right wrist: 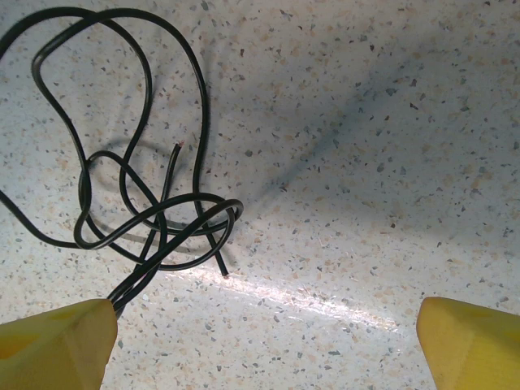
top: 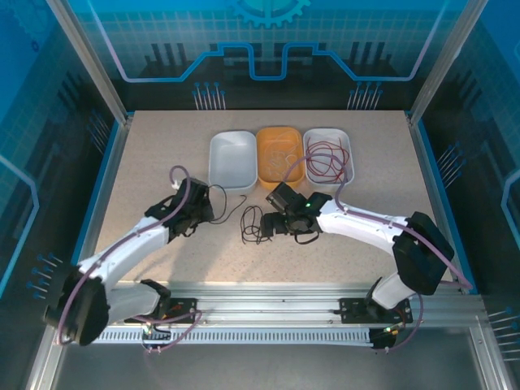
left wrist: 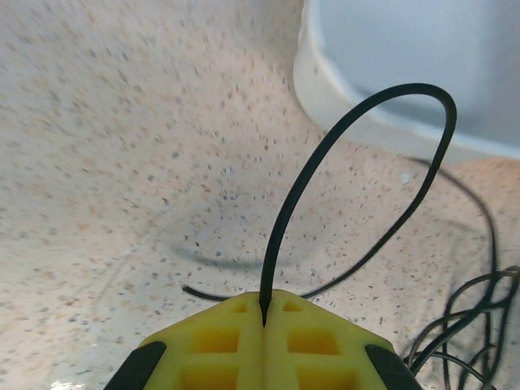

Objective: Untangle the cables

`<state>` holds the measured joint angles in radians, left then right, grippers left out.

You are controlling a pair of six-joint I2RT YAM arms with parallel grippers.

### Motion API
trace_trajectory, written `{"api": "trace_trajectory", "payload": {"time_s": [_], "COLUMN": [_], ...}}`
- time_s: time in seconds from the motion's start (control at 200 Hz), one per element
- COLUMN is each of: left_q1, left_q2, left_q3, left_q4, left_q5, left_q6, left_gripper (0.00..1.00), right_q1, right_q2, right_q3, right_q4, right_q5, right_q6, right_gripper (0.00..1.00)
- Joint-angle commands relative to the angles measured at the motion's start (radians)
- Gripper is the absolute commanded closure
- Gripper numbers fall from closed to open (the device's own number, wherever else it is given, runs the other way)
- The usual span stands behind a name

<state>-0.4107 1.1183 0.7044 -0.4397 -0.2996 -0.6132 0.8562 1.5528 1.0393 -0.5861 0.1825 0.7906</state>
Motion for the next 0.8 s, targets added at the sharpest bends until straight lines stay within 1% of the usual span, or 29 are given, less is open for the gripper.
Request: {"api": "trace_trajectory", "payload": {"time_s": [0.0,0.12,0.22,0.305,0.355,0.405,0.485,0.585,0.695,0.795], "left_q1": [-0.005,-0.005,-0.004,-0.004,-0.005,-0.005,-0.004,-0.003,0.004,0.026], "left_q2": [-0.099,-0.196,-0.264,-0.301,-0.307,-0.300,-0.266,-0.186,-0.056,0.069], "left_q3": [0.018,0.069,0.123,0.170,0.194,0.213,0.237,0.264,0.319,0.375], "left_q4": [-0.163,-0.273,-0.327,-0.324,-0.297,-0.253,-0.167,-0.047,0.040,0.101], "left_q5": [-0.076,-0.107,-0.131,-0.134,-0.132,-0.132,-0.134,-0.131,-0.145,-0.133], "left_q6": [0.043,0.060,0.079,0.103,0.126,0.153,0.193,0.237,0.283,0.287], "left_gripper": [1.00,1.00,1.00,1.00,1.00,1.00,1.00,1.00,1.00,1.00], "right_q1": [-0.008,-0.007,-0.007,-0.006,-0.006,-0.005,-0.004,-0.004,-0.004,-0.004], "right_q2": [0.011,-0.003,-0.018,-0.029,-0.036,-0.044,-0.053,-0.059,-0.059,-0.044], "right_q3": [0.008,-0.002,-0.007,-0.012,-0.017,-0.022,-0.031,-0.026,-0.012,0.009], "right_q4": [-0.009,0.009,0.027,0.038,0.046,0.059,0.071,0.057,0.032,0.001], "right_q5": [0.021,0.029,0.030,0.031,0.032,0.035,0.039,0.058,0.075,0.087], "right_q6": [0.010,-0.008,-0.020,-0.025,-0.027,-0.025,-0.023,-0.009,0.001,0.014], "right_gripper": [0.05,0.05,0.04,0.02,0.00,0.00,0.00,0.00,0.00,0.00]}}
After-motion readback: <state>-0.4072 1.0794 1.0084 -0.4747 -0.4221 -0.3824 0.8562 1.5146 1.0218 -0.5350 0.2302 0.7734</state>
